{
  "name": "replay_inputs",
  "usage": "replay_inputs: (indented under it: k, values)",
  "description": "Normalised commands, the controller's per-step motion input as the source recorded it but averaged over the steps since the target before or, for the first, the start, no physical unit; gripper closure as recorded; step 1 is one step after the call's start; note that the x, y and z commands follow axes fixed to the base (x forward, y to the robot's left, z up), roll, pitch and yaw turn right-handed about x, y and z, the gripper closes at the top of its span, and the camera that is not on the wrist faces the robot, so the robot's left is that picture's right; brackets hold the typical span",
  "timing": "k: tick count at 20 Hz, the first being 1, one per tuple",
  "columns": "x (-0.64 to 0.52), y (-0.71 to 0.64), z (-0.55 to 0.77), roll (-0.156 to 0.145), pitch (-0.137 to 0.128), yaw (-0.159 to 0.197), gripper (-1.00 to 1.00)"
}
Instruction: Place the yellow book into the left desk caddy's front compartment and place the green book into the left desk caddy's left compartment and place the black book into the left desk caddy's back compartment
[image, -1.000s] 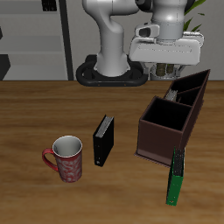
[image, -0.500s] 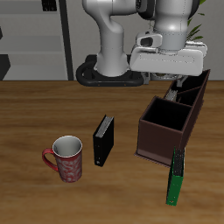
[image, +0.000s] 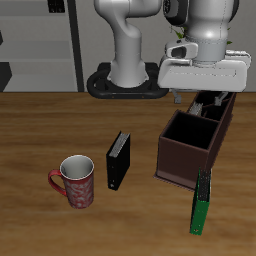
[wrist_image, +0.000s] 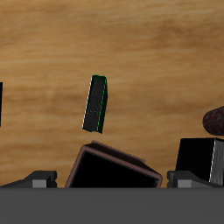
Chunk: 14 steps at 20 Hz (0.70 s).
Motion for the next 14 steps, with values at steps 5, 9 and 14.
replay_inputs:
  k: [5, 9, 14]
  values:
    - [0.23, 0.15, -0.04, 0.051, -0.007, 0.049, -1.0]
    - [0.47, 0.02, -0.09, -0.008, 0.012, 0.005, -1.0]
    - [0.38, -0.07, -0.15, -0.037, 0.025, -0.007, -1.0]
